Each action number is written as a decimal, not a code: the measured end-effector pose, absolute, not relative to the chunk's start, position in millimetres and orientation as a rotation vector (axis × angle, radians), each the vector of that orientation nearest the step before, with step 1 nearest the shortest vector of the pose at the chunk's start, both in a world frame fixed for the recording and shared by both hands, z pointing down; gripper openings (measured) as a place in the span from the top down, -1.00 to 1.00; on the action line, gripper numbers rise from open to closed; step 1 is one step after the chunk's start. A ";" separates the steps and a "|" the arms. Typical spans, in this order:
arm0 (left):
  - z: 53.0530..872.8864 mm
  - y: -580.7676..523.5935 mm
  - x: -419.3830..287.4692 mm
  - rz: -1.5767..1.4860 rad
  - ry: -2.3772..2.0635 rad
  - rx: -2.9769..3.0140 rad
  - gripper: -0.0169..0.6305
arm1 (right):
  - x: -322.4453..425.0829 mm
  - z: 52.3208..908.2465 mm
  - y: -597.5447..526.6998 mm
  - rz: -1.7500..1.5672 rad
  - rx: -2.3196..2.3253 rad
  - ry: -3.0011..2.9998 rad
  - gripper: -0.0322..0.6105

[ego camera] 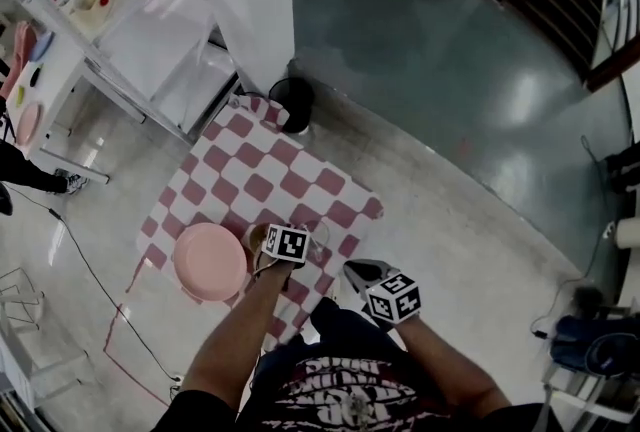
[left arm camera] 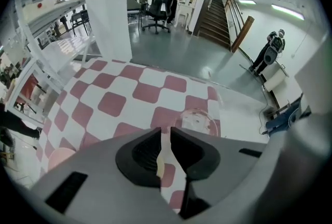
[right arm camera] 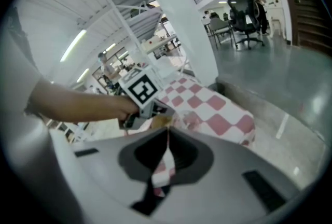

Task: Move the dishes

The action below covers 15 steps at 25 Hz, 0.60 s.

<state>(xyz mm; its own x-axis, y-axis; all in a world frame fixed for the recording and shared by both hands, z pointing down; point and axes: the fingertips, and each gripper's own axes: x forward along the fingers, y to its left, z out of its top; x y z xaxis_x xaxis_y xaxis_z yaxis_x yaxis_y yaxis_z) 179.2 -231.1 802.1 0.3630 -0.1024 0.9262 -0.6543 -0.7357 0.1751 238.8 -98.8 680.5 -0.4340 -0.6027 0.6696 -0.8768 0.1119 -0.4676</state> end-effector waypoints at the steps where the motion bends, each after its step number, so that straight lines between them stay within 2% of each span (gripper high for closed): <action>1: 793.7 -234.1 171.1 1.338 -0.681 2.105 0.69 | 233.7 678.5 -102.6 1.222 1.436 -2.095 0.79; 7: 732.4 -257.7 76.6 1.125 -0.930 2.103 0.70 | 191.6 663.6 -131.0 1.140 1.337 -2.175 0.79; 15: 660.3 -242.6 -44.4 0.697 -1.155 2.163 0.84 | 127.0 638.0 -156.9 1.036 1.254 -2.252 0.79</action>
<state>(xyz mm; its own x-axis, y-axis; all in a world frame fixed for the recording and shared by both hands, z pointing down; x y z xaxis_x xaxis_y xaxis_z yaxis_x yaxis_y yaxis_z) -44.4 -242.6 660.3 0.4875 -0.5507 0.6776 -0.8561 -0.4539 0.2471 127.0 -156.9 638.0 -0.5403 -0.5756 0.6138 -0.8406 0.3366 -0.4244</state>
